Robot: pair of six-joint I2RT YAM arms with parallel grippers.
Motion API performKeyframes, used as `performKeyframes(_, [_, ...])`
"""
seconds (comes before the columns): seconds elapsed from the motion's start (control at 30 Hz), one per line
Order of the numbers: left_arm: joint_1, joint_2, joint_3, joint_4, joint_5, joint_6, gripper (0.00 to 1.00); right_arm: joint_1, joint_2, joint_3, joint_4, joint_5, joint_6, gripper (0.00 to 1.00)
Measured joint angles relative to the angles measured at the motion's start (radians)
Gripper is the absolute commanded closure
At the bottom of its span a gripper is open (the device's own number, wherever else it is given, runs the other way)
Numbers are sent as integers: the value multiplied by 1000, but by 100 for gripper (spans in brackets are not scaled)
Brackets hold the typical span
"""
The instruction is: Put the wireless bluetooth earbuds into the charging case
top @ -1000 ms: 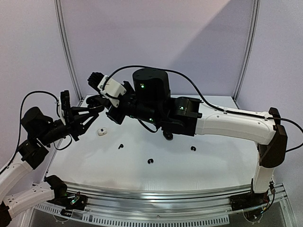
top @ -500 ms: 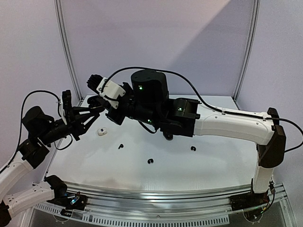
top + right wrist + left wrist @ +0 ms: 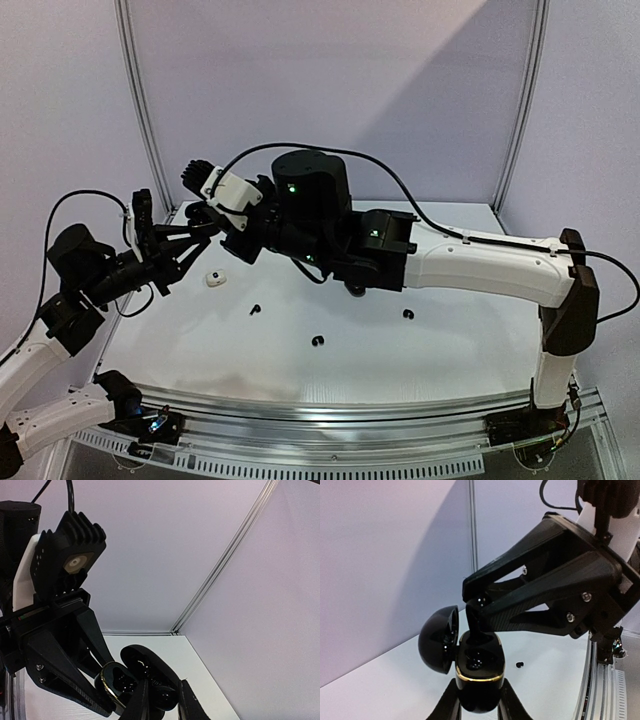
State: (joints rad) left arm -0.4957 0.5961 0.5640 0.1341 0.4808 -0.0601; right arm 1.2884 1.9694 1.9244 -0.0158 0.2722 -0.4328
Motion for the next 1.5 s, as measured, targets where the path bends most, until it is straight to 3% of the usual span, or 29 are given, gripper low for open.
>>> performKeyframes(1.03, [-24, -29, 1, 25, -61, 140, 100, 2, 11, 14, 74, 5, 174, 100])
performKeyframes(1.5, [-33, -29, 1, 38, -74, 23, 100, 2, 1, -29, 156, 6, 137, 100])
